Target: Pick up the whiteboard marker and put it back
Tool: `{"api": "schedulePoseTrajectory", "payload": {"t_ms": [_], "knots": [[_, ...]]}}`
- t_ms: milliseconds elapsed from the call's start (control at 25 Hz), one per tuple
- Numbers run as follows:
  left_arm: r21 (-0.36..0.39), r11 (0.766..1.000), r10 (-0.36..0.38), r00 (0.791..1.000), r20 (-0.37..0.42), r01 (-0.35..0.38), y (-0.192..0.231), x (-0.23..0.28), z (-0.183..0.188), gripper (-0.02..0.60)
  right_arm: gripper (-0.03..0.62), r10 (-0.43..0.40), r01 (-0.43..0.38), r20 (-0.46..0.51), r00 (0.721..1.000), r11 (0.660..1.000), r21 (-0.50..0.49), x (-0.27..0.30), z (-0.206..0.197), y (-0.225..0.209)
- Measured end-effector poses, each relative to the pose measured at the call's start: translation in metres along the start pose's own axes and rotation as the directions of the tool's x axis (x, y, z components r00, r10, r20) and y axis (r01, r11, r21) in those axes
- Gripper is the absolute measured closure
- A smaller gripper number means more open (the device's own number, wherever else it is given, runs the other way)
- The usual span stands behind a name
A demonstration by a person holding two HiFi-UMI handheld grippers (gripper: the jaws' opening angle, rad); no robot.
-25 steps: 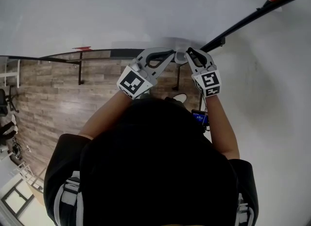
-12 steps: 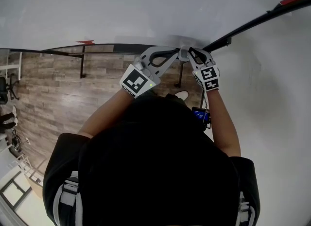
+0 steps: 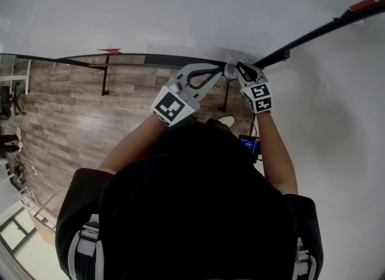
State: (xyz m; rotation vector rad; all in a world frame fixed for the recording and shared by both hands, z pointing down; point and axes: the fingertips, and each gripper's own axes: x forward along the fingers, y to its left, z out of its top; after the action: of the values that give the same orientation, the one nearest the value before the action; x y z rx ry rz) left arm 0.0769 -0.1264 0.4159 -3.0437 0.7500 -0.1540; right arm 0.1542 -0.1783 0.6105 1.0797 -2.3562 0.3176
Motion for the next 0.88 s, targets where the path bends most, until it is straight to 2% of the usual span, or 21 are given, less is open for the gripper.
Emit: {"api": "schedulePoseTrajectory", "payload": {"t_ms": [360, 560, 880], "knots": [[-0.013, 1.0, -0.004, 1.0, 0.009, 0.004, -0.002, 0.002, 0.001, 0.578, 0.523, -0.014, 0.013, 0.004, 1.0, 0.991, 0.135, 0.004, -0.008, -0.02], [-0.001, 1.0, 0.003, 1.0, 0.018, -0.003, 0.001, 0.002, 0.004, 0.578, 0.48, -0.027, 0.028, -0.016, 1.0, 0.993, 0.114, 0.004, -0.012, -0.023], [0.001, 1.0, 0.0, 1.0, 0.013, 0.0, 0.003, 0.005, 0.003, 0.578, 0.467, -0.037, 0.036, 0.007, 0.999, 0.989, 0.145, -0.013, -0.01, -0.023]]}}
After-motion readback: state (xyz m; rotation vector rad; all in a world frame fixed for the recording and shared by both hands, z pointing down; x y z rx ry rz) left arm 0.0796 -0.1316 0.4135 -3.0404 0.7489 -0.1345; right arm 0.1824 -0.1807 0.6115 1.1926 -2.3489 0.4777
